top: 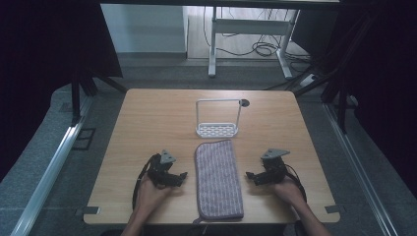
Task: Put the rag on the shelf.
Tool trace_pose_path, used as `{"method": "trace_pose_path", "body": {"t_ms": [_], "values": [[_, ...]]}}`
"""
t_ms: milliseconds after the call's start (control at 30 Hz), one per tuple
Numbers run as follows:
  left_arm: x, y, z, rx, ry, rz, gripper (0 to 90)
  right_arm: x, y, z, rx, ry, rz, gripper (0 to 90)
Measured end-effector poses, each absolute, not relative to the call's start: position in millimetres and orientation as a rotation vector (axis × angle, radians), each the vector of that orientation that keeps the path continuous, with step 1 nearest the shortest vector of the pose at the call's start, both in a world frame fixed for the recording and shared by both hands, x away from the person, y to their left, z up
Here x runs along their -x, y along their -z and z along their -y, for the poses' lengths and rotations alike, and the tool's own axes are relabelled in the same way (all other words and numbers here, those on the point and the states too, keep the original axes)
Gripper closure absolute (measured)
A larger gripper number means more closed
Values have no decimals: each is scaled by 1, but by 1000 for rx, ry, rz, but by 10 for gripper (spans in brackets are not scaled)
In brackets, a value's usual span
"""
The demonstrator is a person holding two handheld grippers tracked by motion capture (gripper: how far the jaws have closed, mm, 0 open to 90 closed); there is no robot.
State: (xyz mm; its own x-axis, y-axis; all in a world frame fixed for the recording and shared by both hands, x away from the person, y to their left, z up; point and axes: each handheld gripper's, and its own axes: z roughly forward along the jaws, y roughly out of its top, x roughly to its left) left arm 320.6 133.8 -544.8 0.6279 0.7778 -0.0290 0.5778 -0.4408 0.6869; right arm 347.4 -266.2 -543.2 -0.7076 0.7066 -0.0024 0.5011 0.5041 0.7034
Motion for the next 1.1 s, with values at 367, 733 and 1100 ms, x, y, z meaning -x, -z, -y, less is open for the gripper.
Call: {"method": "trace_pose_path", "body": {"t_ms": [367, 733, 1100], "values": [[-320, 545, -134, -2166, -391, -1067, 122, -348, 539, 264, -1024, -979, -2490, 92], [-321, 542, -133, -2144, -359, -1076, 128, -348, 532, 260, -1062, -1002, -2513, 139], [-324, 533, -120, -2143, -364, -1032, 174, -354, 520, 249, -1075, -1030, -2510, 150]]}}
